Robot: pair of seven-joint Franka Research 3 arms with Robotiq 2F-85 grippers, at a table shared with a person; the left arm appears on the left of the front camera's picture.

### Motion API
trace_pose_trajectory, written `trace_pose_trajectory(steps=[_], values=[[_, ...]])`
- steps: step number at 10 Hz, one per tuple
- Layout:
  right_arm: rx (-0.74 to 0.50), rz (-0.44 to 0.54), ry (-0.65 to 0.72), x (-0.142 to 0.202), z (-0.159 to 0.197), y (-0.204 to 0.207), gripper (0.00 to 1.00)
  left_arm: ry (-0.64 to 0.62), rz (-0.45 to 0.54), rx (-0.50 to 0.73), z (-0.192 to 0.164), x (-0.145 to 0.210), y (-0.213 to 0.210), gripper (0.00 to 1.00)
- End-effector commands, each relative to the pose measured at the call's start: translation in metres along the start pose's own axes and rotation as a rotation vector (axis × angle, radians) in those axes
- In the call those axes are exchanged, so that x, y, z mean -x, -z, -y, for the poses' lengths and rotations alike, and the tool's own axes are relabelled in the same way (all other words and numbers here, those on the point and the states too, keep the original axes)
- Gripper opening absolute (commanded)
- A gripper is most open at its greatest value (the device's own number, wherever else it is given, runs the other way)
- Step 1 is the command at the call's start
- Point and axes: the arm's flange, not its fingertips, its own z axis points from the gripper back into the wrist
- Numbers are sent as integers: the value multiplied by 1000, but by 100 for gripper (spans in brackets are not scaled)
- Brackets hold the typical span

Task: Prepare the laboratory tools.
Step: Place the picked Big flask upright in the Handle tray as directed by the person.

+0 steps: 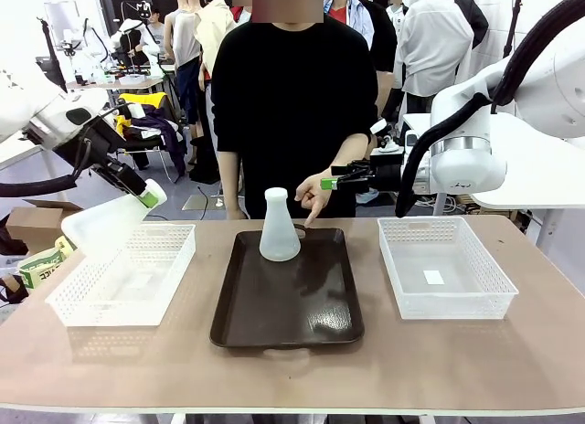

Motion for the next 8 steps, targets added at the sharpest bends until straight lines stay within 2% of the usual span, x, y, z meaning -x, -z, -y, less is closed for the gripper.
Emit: trace_pose_trajectory(steps=[1, 6, 8], values=[[-4, -13, 10, -1, 1, 2, 100, 8, -18, -2, -1, 0, 1, 0], [-4, -13, 10, -1, 1, 2, 100, 3, -10, 0, -1, 1, 3, 0], [-4, -13, 10, -1, 1, 2, 100, 151, 96, 67, 22, -11, 14, 0]])
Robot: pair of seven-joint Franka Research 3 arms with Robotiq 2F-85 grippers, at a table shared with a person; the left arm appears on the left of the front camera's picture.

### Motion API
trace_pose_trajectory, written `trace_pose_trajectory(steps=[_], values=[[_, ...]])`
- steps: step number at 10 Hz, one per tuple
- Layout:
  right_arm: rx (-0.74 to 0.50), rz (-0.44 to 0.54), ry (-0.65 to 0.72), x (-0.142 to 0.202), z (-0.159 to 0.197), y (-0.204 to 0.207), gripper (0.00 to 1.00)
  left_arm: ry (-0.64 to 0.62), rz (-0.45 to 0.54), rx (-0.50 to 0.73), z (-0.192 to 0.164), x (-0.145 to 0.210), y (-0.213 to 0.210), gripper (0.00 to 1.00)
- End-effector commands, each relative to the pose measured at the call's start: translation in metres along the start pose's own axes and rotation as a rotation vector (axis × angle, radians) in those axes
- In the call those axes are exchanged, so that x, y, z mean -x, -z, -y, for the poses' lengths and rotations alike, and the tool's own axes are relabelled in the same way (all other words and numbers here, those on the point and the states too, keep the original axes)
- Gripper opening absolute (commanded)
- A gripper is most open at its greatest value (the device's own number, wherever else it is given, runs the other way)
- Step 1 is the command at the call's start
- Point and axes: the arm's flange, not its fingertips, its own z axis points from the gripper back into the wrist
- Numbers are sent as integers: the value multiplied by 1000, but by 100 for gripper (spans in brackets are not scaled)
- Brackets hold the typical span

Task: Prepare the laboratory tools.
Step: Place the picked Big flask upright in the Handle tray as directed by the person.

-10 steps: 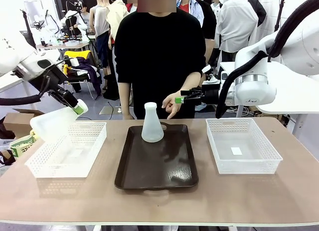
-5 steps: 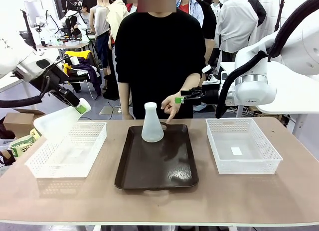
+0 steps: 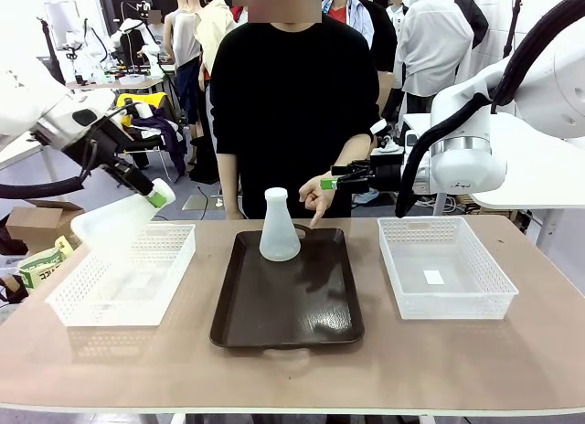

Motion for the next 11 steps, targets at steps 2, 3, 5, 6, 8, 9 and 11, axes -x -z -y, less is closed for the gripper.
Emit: trace_pose_trajectory(steps=[2, 3, 5, 6, 8, 9, 11], values=[[-4, -13, 10, -1, 1, 2, 100, 298, 230, 224, 43, -19, 20, 0], [-4, -13, 10, -1, 1, 2, 100, 380, 323, 321, 56, -24, 28, 0], [-4, -13, 10, -1, 1, 2, 100, 530, 511, 437, 71, -31, 44, 0], [-4, -13, 10, -1, 1, 2, 100, 585, 608, 532, 76, -33, 56, 0], [-4, -13, 10, -1, 1, 2, 100, 705, 775, 602, 83, -35, 80, 0], [-4, -13, 10, -1, 1, 2, 100, 711, 857, 619, 84, -32, 90, 0], [-4, -13, 10, -1, 1, 2, 100, 676, 947, 611, 83, -26, 105, 0]])
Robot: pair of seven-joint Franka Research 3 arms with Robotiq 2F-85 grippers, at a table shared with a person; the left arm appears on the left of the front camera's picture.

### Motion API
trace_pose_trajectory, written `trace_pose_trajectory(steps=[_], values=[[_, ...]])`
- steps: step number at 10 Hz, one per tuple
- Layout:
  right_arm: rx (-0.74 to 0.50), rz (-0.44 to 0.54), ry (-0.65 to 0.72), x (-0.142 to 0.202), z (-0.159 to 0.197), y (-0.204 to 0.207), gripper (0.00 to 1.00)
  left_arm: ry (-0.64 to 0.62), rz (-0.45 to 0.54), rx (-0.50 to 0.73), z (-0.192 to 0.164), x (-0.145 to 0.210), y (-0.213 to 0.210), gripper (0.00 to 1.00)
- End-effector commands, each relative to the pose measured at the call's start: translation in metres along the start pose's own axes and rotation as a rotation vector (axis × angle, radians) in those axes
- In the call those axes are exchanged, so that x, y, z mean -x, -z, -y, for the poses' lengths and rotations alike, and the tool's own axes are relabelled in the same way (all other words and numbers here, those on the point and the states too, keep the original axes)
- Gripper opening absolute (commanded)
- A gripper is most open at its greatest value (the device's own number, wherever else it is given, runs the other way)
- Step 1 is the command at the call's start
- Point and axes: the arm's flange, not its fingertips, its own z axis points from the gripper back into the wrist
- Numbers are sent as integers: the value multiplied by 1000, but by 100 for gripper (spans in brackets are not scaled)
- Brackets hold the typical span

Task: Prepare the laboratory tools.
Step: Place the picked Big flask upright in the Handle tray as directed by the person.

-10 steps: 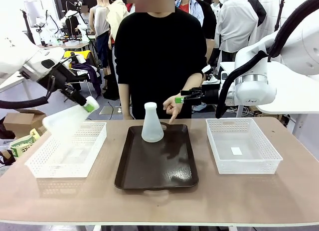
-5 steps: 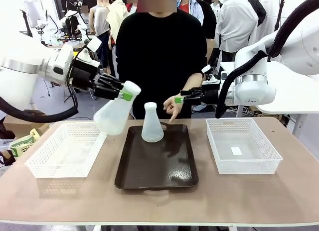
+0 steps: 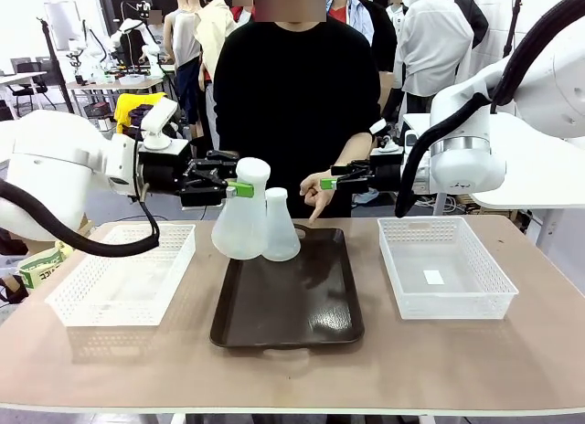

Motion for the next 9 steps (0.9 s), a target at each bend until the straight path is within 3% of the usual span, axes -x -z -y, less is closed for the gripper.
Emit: trace_pose_trajectory(steps=[1, 2, 4, 6, 9], values=[[-3, -12, 10, -1, 2, 2, 100, -88, 42, -71, -3, 8, 3, 0], [-3, -12, 10, -1, 2, 2, 100, 0, 0, 0, 0, 0, 0, 0], [-3, -12, 10, -1, 2, 2, 100, 0, 0, 0, 0, 0, 0, 0], [-3, -12, 10, -1, 2, 2, 100, -23, 45, -13, -6, 17, 5, 0], [-3, -12, 10, -1, 2, 2, 100, -13, 122, 10, -15, 71, 40, 0]])
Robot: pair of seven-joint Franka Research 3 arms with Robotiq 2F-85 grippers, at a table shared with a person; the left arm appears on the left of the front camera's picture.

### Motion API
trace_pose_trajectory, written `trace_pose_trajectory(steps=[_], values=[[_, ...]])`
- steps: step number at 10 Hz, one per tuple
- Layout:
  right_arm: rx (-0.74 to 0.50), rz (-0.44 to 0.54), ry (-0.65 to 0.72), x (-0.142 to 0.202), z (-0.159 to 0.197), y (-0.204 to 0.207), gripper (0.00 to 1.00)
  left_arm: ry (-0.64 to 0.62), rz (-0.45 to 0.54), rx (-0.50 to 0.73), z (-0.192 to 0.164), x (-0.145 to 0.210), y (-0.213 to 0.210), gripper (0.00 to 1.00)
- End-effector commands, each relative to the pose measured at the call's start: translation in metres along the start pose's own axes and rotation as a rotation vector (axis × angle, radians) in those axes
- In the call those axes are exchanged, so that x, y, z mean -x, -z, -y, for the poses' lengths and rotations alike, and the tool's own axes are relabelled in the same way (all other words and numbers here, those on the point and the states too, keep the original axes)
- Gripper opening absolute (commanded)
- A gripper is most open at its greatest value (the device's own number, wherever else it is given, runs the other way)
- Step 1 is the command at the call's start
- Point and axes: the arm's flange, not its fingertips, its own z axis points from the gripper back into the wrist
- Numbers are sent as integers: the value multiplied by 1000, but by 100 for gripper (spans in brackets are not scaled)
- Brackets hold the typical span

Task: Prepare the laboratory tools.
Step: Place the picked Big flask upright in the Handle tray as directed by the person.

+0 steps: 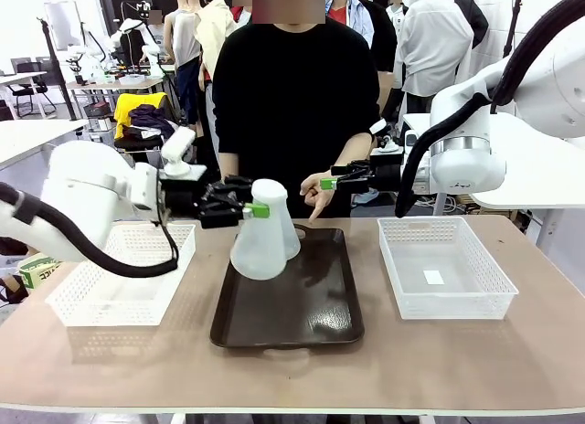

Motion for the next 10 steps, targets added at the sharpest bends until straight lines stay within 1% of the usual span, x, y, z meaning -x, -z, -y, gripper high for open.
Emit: trace_pose_trajectory(steps=[1, 2, 3, 5, 6, 7, 10], values=[[-4, -12, 10, -1, 2, 2, 100, 75, 80, 3, -15, 23, 16, 0], [-4, -12, 10, -1, 2, 2, 100, 113, 64, -6, -17, 32, 19, 0], [-4, -12, 10, -1, 2, 2, 100, 122, 63, -15, -22, 46, 22, 0], [-4, -12, 10, -1, 2, 2, 100, 77, 78, -26, -32, 70, 23, 0], [-4, -12, 10, -1, 2, 2, 100, 78, 72, -37, -36, 80, 24, 0], [-4, -12, 10, -1, 2, 2, 100, 42, 87, -43, -42, 91, 22, 0], [-4, -12, 10, -1, 2, 2, 100, 2, 94, -67, -52, 109, 18, 0]])
